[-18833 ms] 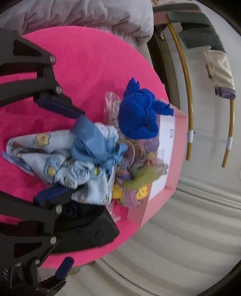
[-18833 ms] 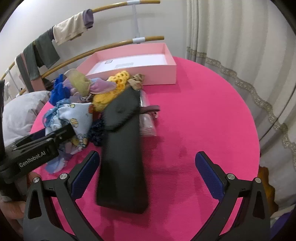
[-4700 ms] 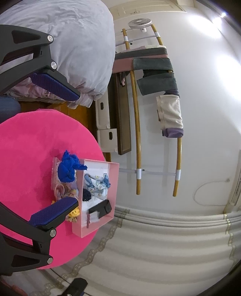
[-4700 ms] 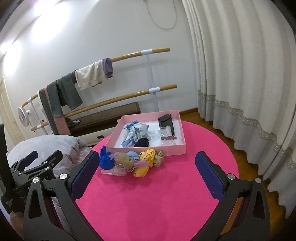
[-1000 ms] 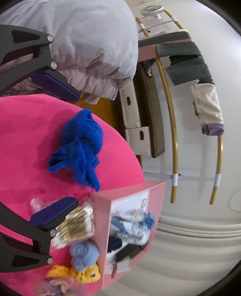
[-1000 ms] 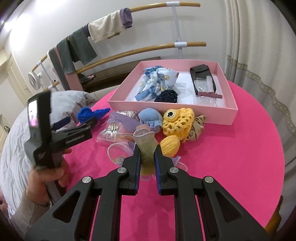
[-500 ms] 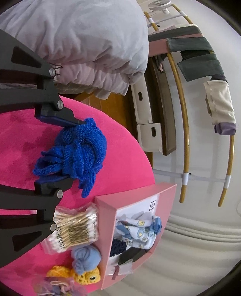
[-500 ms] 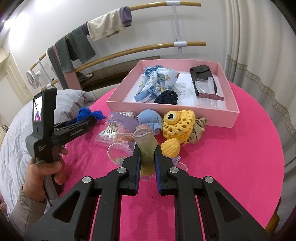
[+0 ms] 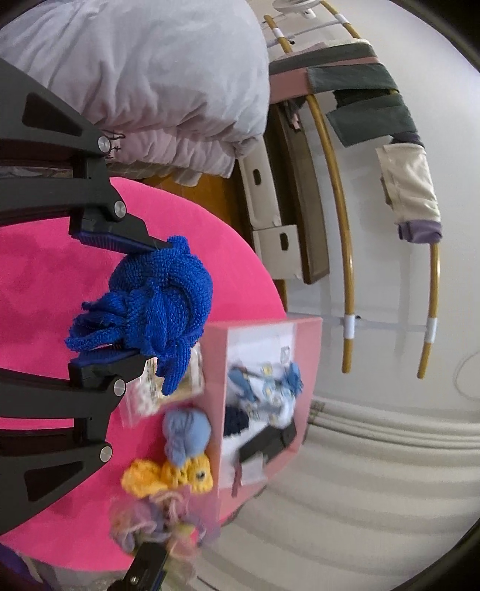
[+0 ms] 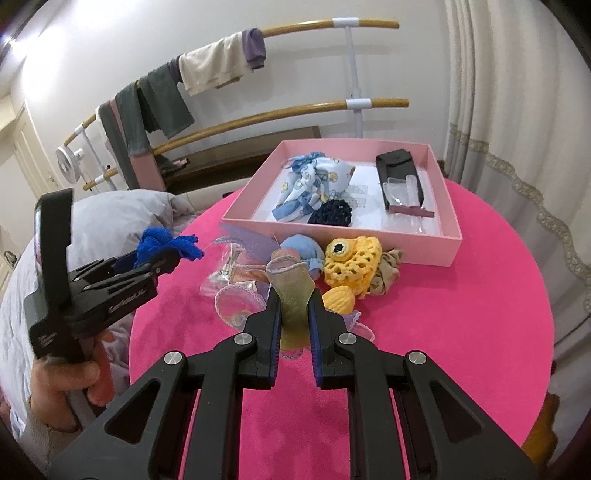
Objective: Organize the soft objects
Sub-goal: 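Lift the blue knitted toy and pink fabric flower off the table with both grippers, then lower both held items into the pink box and open both grippers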
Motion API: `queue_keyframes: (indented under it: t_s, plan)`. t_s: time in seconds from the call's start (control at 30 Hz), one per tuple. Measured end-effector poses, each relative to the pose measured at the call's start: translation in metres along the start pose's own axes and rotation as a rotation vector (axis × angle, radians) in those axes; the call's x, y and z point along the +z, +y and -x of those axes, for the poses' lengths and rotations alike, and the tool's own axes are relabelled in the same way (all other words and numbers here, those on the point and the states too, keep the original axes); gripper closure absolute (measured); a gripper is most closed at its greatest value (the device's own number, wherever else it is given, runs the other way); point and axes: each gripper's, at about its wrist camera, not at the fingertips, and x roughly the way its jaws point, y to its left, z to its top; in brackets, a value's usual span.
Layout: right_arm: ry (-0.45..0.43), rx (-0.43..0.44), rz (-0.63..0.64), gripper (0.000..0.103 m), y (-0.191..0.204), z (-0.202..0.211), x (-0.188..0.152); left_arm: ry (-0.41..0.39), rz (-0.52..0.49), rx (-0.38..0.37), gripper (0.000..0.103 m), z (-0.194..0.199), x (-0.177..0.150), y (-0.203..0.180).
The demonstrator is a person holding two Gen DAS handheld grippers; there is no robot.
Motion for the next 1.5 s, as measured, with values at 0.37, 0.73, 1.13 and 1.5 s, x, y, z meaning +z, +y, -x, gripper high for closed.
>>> queue_keyframes:
  t_s: [0.37, 0.73, 1.13, 1.5]
  plan:
    - [-0.059, -0.015, -0.015, 0.09, -0.014, 0.02, 0.019, -0.059, -0.029, -0.037, 0.063, 0.049, 0.024, -0.024]
    - [-0.121, -0.022, 0.005, 0.09, -0.028, 0.013, 0.088, -0.111, -0.057, -0.053, 0.063, 0.035, 0.092, -0.044]
    - [-0.094, -0.046, 0.001, 0.09, -0.065, -0.041, 0.178, -0.05, -0.063, -0.062, 0.063, -0.055, 0.181, -0.067]
    - [0.052, -0.046, -0.063, 0.09, -0.101, -0.132, 0.209, 0.074, -0.075, -0.065, 0.061, -0.172, 0.257, -0.094]
